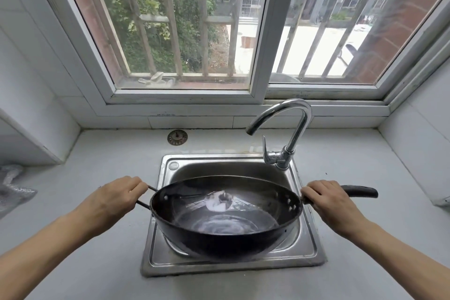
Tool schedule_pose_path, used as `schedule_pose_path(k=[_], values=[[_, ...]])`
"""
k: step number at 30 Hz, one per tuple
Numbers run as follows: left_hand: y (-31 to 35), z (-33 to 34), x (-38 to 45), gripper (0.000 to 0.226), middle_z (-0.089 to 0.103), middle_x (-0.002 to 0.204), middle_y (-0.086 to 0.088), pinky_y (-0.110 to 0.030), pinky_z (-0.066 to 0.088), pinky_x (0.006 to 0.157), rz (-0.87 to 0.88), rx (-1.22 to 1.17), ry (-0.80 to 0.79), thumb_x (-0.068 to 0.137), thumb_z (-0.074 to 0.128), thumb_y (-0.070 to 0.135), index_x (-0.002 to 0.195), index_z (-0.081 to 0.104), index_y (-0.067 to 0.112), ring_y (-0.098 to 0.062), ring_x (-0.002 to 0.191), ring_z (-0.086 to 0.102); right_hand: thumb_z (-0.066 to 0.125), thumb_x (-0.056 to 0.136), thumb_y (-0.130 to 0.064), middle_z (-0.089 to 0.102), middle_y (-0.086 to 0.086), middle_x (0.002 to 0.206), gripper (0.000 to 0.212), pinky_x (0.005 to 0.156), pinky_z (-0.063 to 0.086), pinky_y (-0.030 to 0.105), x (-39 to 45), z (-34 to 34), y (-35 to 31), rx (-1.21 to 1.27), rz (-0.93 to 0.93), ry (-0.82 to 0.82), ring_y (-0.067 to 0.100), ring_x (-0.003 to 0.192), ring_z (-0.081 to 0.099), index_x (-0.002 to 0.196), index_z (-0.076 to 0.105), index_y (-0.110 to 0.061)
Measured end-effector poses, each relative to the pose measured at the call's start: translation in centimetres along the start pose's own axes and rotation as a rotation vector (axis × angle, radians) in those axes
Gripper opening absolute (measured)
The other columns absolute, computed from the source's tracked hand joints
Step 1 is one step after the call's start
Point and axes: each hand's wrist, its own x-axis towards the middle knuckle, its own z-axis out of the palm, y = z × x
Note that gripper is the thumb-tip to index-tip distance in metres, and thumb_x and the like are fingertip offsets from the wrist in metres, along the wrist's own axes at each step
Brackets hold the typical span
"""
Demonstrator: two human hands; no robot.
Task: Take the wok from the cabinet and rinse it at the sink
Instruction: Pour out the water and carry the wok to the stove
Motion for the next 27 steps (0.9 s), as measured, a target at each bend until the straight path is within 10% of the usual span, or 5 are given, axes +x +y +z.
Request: schedule_pose_path(k=[9, 17, 22, 27], values=[[-0.4, -1.8, 0.9, 0.041, 0.037, 0.063, 0.013, -0.017, 0.026, 0.047, -0.182, -0.266, -0.008, 0.061, 0.070, -0.005, 0.076, 0.042, 0.021, -0.015, 0.054, 0.034, 0.077, 0.069, 0.002, 0.058, -0.003, 0.086, 0.041, 0.065, 0.044, 0.032, 1.7, -1.5, 0.1, 0.030, -0.020, -0.021, 0.022, 0.073, 0.055, 0.092, 0.051, -0.021], [-0.5, -1.5, 0.7, 0.043, 0.042, 0.065, 0.006, -0.027, 0.033, 0.043, -0.066, -0.142, 0.024, 0.052, 0.073, -0.008, 0.076, 0.047, 0.016, -0.019, 0.052, 0.038, 0.078, 0.068, 0.001, 0.060, -0.003, 0.089, 0.041, 0.063, 0.045, 0.034, 0.9, -1.3, -0.2, 0.012, -0.024, -0.039, 0.022, 0.076, 0.057, 0.093, 0.053, -0.020], [-0.3, -0.9, 0.5, 0.015, 0.047, 0.066, -0.002, -0.033, 0.041, 0.040, 0.038, -0.031, 0.120, 0.071, 0.037, 0.004, 0.077, 0.046, 0.014, -0.024, 0.054, 0.047, 0.075, 0.066, 0.005, 0.059, 0.000, 0.088, 0.038, 0.063, 0.044, 0.039, 0.9, -1.1, -0.5, -0.053, 0.012, -0.024, 0.027, 0.076, 0.057, 0.092, 0.057, -0.017], [-0.8, -1.0, 0.4, 0.033, 0.044, 0.063, 0.009, -0.026, 0.032, 0.045, -0.090, -0.253, 0.025, 0.061, 0.059, 0.001, 0.076, 0.039, 0.023, -0.017, 0.053, 0.036, 0.077, 0.064, 0.005, 0.058, -0.002, 0.084, 0.042, 0.061, 0.044, 0.032, 1.2, -1.4, -0.5, 0.002, -0.006, -0.054, 0.022, 0.070, 0.055, 0.088, 0.054, -0.020]])
